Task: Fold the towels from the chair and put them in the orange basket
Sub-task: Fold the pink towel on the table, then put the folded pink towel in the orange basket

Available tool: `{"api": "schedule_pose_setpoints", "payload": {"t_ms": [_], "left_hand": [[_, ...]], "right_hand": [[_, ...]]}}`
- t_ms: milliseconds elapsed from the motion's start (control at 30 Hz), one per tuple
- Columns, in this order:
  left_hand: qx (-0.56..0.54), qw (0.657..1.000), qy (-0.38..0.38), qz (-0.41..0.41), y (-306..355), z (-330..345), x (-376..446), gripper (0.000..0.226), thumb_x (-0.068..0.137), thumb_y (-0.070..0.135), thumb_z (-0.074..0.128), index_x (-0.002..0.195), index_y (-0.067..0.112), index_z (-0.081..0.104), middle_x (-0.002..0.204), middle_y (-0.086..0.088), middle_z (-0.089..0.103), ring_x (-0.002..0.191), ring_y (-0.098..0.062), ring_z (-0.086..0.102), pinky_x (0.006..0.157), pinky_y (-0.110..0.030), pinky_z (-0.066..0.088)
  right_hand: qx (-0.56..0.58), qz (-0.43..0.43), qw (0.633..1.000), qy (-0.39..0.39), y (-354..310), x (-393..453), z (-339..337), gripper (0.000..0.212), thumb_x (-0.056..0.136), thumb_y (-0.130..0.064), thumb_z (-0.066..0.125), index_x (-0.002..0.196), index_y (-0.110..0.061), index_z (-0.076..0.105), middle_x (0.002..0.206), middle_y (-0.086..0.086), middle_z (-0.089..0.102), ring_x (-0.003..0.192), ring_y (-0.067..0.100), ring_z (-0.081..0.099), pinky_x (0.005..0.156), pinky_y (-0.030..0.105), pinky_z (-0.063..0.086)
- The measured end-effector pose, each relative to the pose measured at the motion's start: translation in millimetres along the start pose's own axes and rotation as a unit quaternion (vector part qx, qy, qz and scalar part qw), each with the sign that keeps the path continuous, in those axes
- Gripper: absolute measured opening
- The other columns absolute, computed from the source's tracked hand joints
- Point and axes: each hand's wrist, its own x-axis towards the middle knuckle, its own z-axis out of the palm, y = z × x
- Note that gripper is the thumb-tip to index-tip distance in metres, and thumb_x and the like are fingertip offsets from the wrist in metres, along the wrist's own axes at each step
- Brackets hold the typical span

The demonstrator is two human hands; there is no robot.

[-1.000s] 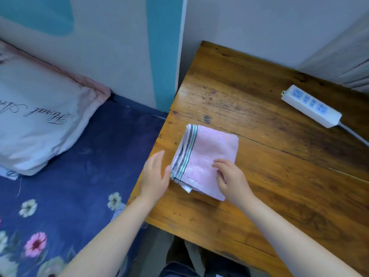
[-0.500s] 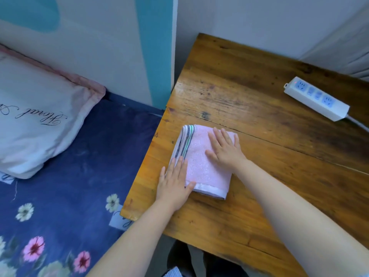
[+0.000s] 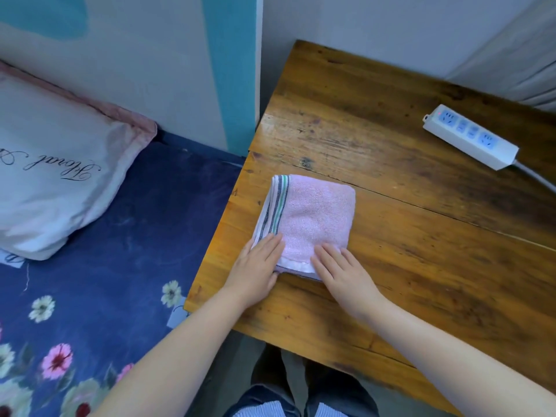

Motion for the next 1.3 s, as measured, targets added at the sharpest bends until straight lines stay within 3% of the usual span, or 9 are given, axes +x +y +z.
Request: {"api": "schedule_pose_setpoints", "payload": {"t_ms": [167,300,367,500,667,800,933,1133,1300], "left_hand": [[-0.052,0.999,-0.012,-0.001,2,-3,1,0.068,0.093,0.024,0.045,0.149,0.017,0.008,0.159,0.005,0.0,0.147,-0.011,-0.001,0.112,-0.027,-0.013],[0.008,0.999,0.043,-0.006,8,-11,-5,0.08,0.076,0.035,0.073,0.141,0.009,0.036,0.149,-0.005,0.036,0.14,-0.017,0.031,0.116,-0.031,0.019],[0.007,0.992,0.121,0.016,10,-6,-6,0.08,0.045,0.03,0.091,0.115,0.01,0.059,0.11,-0.007,0.069,0.11,-0.02,0.058,0.094,-0.028,0.038],[-0.083,0.963,0.255,0.031,26,-20,-16,0.059,0.049,0.001,0.078,0.099,0.012,0.049,0.078,-0.007,0.071,0.085,-0.017,0.051,0.072,-0.025,0.034],[-0.026,0.975,0.216,0.054,44,-54,-59,0.016,0.07,0.026,0.054,0.079,0.015,0.048,0.055,0.0,0.062,0.046,-0.019,0.059,0.037,-0.017,0.039],[-0.007,0.981,0.191,-0.017,55,-58,-113,0.018,0.064,0.032,0.045,0.063,0.017,0.056,0.051,0.007,0.058,0.043,-0.014,0.058,0.032,-0.014,0.033],[0.0,0.98,0.163,-0.111,58,-56,-190,0.026,0.067,0.04,0.049,0.066,0.02,0.065,0.055,0.011,0.061,0.047,-0.008,0.061,0.035,-0.013,0.04],[-0.089,0.931,0.109,-0.337,56,-46,-323,0.044,0.093,0.04,0.047,0.119,0.006,0.054,0.113,-0.008,0.06,0.106,-0.023,0.055,0.084,-0.032,0.041],[-0.09,0.879,0.133,-0.449,38,-26,-449,0.038,0.095,0.035,0.047,0.125,0.012,0.049,0.12,-0.004,0.057,0.114,-0.022,0.051,0.083,-0.031,0.041]], "right_hand": [[0.003,-0.017,0.999,0.042,3,17,-12,0.047,0.086,0.004,0.023,0.077,-0.003,0.069,0.079,0.012,0.073,0.073,0.028,0.072,0.056,0.028,0.057],[0.112,0.013,0.994,0.012,13,22,-45,0.021,0.055,0.001,0.062,0.075,-0.001,0.067,0.075,0.013,0.071,0.063,0.029,0.069,0.037,0.026,0.05],[0.162,0.024,0.986,0.021,22,21,-62,0.024,0.059,0.0,0.058,0.081,0.0,0.066,0.078,0.014,0.071,0.063,0.031,0.069,0.037,0.03,0.051],[0.206,-0.02,0.978,0.0,35,18,-99,0.032,0.059,0.005,0.066,0.092,0.003,0.066,0.087,0.017,0.072,0.073,0.032,0.071,0.054,0.034,0.056],[0.198,-0.108,0.973,-0.052,37,7,-123,0.069,0.055,-0.002,0.083,0.117,-0.002,0.052,0.123,0.025,0.057,0.108,0.041,0.059,0.077,0.044,0.053],[0.098,-0.195,0.972,-0.083,-1,-1,-128,0.099,0.029,-0.032,0.095,0.115,-0.009,0.05,0.101,0.012,0.07,0.082,0.027,0.071,0.059,0.027,0.056],[0.149,-0.26,0.951,-0.076,-55,11,-140,0.053,0.042,-0.021,0.085,0.091,-0.009,0.067,0.074,0.004,0.068,0.059,0.021,0.068,0.045,0.016,0.047],[0.119,-0.31,0.929,-0.165,-188,26,-169,0.038,0.086,-0.016,0.056,0.124,-0.014,0.053,0.119,0.004,0.055,0.111,0.023,0.051,0.073,0.026,0.036],[0.064,-0.387,0.906,-0.156,-331,27,-183,0.04,0.088,-0.021,0.055,0.128,-0.02,0.049,0.124,0.0,0.051,0.117,0.022,0.047,0.083,0.03,0.042]]}}
